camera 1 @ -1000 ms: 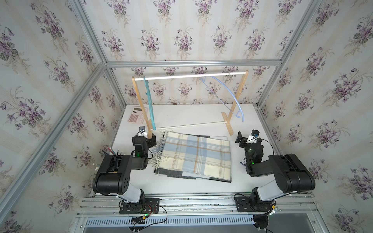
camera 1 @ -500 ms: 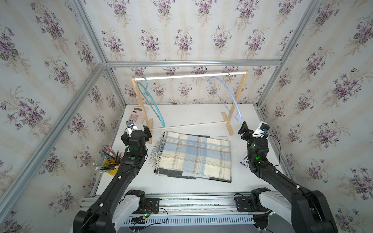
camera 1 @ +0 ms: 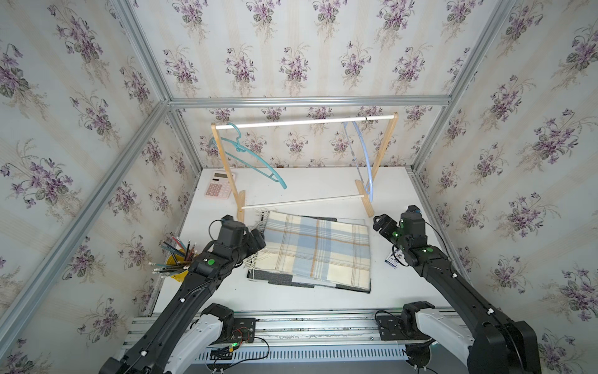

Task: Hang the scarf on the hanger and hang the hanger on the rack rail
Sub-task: Pick up the hanger from the clothesline.

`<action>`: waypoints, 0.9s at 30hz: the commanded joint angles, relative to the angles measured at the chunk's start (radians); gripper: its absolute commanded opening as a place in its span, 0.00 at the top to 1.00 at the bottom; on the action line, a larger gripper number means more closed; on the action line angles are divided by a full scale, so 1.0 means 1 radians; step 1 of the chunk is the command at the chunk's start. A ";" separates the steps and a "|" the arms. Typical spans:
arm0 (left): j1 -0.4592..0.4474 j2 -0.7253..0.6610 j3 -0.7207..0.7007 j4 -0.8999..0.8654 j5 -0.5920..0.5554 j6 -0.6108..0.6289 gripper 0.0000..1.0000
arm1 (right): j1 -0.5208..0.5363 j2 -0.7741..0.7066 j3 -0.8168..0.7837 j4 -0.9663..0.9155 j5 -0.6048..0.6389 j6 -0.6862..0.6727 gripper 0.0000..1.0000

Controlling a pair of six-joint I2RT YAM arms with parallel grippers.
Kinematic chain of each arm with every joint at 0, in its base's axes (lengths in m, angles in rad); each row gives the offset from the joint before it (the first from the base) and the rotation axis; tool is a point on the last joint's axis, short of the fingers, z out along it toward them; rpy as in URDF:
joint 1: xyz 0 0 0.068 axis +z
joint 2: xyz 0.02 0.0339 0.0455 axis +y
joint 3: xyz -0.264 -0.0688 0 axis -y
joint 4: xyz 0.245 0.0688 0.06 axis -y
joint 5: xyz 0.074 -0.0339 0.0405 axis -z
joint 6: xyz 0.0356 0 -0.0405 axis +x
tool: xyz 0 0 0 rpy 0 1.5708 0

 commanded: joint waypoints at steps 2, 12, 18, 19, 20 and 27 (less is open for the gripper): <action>-0.151 0.041 -0.012 0.138 0.106 0.069 0.10 | 0.001 -0.064 0.032 -0.091 -0.010 -0.055 0.18; -0.324 0.223 0.015 0.339 0.054 0.185 0.11 | 0.145 -0.159 0.352 -0.267 0.250 -0.155 0.20; -0.337 0.336 0.007 0.418 0.056 0.167 0.11 | 0.388 0.026 0.632 -0.328 0.432 -0.264 0.18; -0.337 0.350 0.004 0.428 0.059 0.165 0.11 | 0.421 0.058 0.672 -0.327 0.444 -0.275 0.18; -0.338 0.361 0.000 0.437 0.062 0.162 0.11 | 0.436 0.086 0.704 -0.322 0.449 -0.284 0.18; -0.345 0.381 -0.021 0.450 0.049 0.144 0.12 | 0.442 0.265 0.849 -0.293 0.452 -0.299 0.17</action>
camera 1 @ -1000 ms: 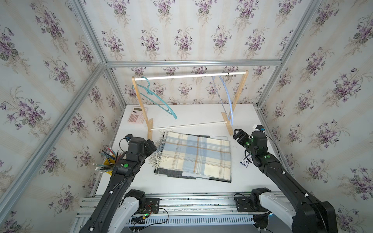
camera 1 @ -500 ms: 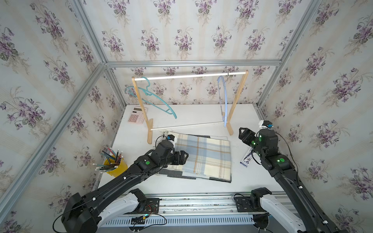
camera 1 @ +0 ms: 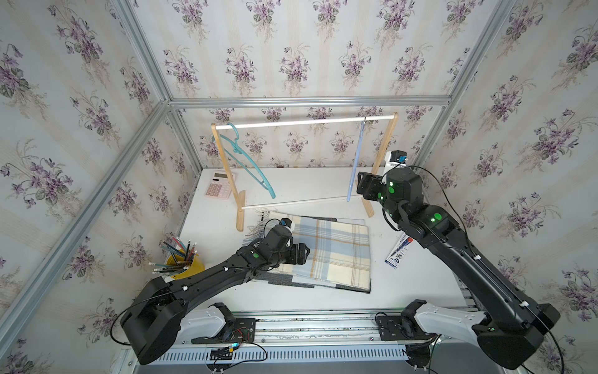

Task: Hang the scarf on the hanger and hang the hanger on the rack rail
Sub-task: Pick up the hanger from the clothesline.

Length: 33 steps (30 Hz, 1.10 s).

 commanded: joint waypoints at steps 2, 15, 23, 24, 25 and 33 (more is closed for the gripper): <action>-0.003 -0.028 -0.001 0.010 -0.019 -0.004 0.14 | 0.004 0.059 0.042 0.018 0.027 -0.018 0.17; -0.082 -0.249 0.200 -0.348 -0.223 0.036 0.17 | 0.005 0.067 0.040 0.017 0.051 -0.017 0.15; -0.092 -0.248 0.381 -0.494 -0.279 0.035 0.19 | 0.030 0.082 0.082 0.011 -0.004 0.029 0.15; -0.092 -0.248 0.430 -0.544 -0.309 0.035 0.20 | 0.033 0.074 0.074 0.006 -0.018 0.032 0.15; -0.092 -0.246 0.479 -0.597 -0.346 0.032 0.20 | 0.037 0.060 0.062 0.005 -0.036 0.037 0.15; -0.051 -0.187 0.772 -0.862 -0.743 0.110 0.26 | 0.071 -0.148 -0.210 0.138 -0.436 0.047 0.19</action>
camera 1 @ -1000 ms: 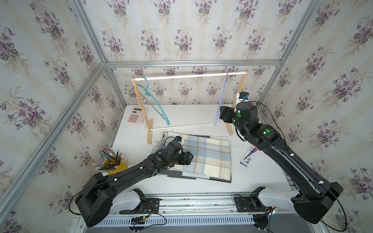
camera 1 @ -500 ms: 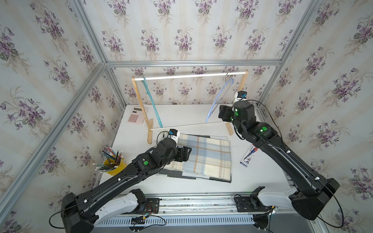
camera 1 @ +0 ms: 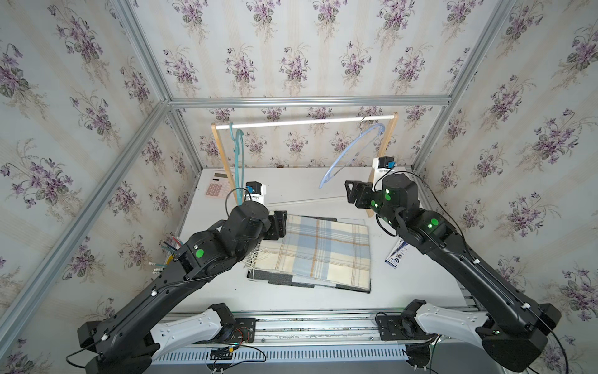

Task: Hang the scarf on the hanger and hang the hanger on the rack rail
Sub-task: Pick up the hanger from the clothesline.

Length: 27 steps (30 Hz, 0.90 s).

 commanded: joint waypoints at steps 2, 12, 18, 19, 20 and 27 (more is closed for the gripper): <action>0.089 0.072 0.119 -0.162 -0.242 0.108 0.30 | 0.020 -0.063 -0.130 0.117 -0.253 0.037 0.19; 0.430 0.254 0.285 -0.135 -0.006 0.352 0.49 | 0.064 -0.085 -0.316 0.254 -0.331 0.063 0.18; 0.563 0.342 0.367 -0.130 0.104 0.422 0.32 | 0.064 -0.078 -0.366 0.293 -0.373 0.064 0.18; 0.585 0.349 0.373 -0.120 0.129 0.429 0.26 | 0.064 -0.076 -0.368 0.294 -0.377 0.060 0.17; 0.609 0.358 0.382 -0.112 0.164 0.438 0.24 | 0.064 -0.075 -0.370 0.294 -0.380 0.054 0.17; 0.709 0.444 0.412 -0.090 0.277 0.478 0.08 | 0.064 -0.076 -0.377 0.294 -0.385 0.039 0.17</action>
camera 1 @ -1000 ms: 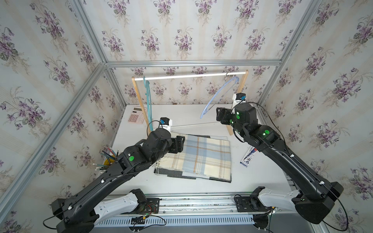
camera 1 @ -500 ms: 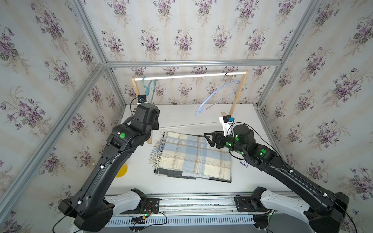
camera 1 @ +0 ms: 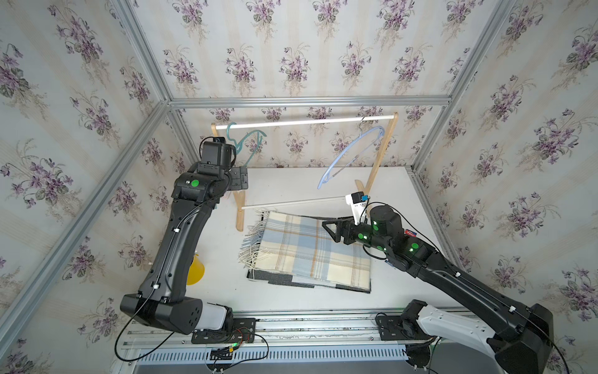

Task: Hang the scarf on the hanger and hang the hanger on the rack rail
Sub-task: Pick up the hanger from the clothesline.

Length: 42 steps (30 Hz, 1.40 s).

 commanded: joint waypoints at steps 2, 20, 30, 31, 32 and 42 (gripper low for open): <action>0.043 0.027 0.010 0.029 0.129 0.027 0.13 | -0.001 -0.003 -0.005 0.033 -0.011 -0.012 0.17; 0.044 0.069 0.027 0.033 0.294 0.018 0.56 | -0.001 -0.011 -0.009 0.027 0.023 -0.030 0.15; 0.043 0.083 0.051 0.038 0.269 0.014 0.86 | -0.001 -0.017 -0.006 0.018 0.049 -0.040 0.15; 0.043 0.077 0.049 0.041 0.269 0.015 0.90 | -0.001 -0.017 -0.006 0.018 0.051 -0.039 0.15; 0.042 0.070 0.045 0.047 0.270 0.016 0.93 | -0.001 -0.018 -0.006 0.019 0.053 -0.039 0.15; 0.034 0.016 0.053 0.094 0.354 0.012 1.00 | -0.001 -0.034 -0.007 0.018 0.067 -0.038 0.15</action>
